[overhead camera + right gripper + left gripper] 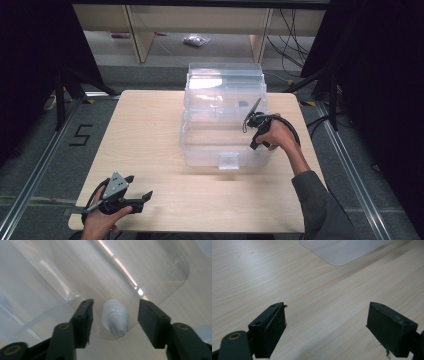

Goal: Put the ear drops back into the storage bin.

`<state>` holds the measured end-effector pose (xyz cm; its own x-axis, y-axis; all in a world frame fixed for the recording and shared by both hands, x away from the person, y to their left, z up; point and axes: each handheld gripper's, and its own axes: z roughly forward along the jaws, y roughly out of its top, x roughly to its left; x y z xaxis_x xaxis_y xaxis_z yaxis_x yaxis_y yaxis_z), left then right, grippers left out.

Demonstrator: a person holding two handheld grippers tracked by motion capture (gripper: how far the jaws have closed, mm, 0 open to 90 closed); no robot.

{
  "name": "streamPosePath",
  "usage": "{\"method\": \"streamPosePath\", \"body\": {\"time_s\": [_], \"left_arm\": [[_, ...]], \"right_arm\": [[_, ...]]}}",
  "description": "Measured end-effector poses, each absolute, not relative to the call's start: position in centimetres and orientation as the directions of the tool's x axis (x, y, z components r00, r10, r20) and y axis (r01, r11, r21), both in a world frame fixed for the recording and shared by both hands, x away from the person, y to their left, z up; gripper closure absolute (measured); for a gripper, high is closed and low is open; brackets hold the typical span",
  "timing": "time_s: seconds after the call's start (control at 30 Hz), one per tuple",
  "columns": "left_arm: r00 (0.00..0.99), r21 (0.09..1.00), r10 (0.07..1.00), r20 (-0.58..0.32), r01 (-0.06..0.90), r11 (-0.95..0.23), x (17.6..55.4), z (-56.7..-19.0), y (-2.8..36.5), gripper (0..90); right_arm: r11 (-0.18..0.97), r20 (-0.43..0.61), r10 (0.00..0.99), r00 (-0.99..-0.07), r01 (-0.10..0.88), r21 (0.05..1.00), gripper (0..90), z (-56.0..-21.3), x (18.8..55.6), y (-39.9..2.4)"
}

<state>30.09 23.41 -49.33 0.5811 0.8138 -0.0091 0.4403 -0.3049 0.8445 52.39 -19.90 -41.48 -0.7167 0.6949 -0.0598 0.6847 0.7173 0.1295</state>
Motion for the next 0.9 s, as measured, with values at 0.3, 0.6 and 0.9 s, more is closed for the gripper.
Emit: {"method": "streamPosePath", "body": {"time_s": [0.3,0.6,0.9], "left_arm": [[0.577,0.847,0.816,-0.014,0.441,-0.297,30.1,-49.4,23.3,15.0],[0.576,0.840,0.817,-0.005,0.445,-0.309,30.0,-49.3,23.4,15.0],[0.576,0.840,0.818,-0.004,0.446,-0.309,30.0,-49.3,23.4,15.0]], "right_arm": [[0.739,-0.099,0.665,-0.740,0.634,0.227,34.6,-39.6,51.4,-19.9],[0.719,-0.084,0.675,-0.733,0.627,0.300,31.0,-38.4,50.2,-20.1],[0.705,-0.085,0.678,-0.730,0.612,0.358,27.9,-37.6,48.6,-20.1]]}}
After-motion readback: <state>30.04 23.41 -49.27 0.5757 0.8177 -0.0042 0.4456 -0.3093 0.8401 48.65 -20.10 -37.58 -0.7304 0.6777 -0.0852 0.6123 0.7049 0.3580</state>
